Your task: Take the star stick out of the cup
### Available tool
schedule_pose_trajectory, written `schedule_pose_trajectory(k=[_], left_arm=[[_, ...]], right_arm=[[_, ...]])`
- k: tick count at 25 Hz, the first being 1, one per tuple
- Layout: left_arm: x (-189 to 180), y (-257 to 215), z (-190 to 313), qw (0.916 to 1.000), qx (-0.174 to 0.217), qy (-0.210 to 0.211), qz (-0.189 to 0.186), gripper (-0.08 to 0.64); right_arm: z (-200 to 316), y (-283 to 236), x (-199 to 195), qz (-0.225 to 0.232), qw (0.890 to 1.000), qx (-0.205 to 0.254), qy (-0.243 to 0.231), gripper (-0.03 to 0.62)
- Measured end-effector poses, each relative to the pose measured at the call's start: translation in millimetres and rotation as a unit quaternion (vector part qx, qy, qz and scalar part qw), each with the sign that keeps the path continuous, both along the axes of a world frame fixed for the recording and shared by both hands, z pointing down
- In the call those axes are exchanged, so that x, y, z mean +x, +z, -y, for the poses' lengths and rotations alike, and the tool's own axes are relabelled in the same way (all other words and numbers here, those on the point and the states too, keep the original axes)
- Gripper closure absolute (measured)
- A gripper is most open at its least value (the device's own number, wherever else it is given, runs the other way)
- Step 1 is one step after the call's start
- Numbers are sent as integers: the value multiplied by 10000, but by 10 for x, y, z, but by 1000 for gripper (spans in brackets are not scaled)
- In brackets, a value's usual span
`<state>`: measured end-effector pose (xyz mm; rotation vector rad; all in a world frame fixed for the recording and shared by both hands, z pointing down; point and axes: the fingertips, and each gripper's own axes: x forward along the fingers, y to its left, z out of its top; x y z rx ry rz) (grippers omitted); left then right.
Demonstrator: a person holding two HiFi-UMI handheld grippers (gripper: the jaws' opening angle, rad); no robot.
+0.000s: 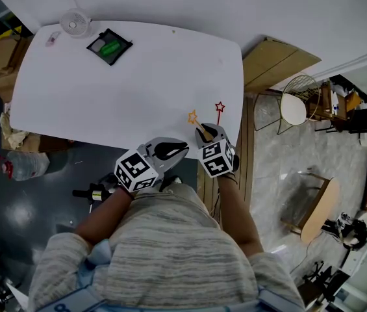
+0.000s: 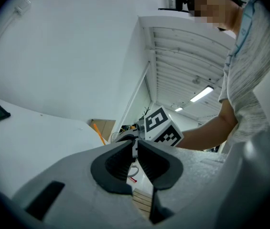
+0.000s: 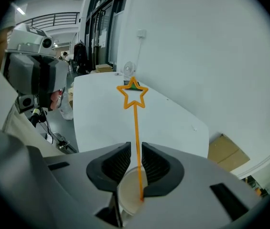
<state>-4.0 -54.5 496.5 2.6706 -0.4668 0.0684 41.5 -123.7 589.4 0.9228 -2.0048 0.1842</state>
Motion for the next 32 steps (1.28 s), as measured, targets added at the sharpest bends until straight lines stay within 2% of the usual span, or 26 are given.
schedule_pose_trajectory(k=[12,25,32], left_arm=[[-1,37,18,10000,-2,81,33,517],[-10,20,-1,9999,24,100,14,517],[0,15,-17,9999,39,141,-9,517]], right_arm=[[27,9,5,-355,9985,359,-227,575],[64,-108,26,-184,9987,478,-52,578],[136,-382,18,245,9987,420,174,580]])
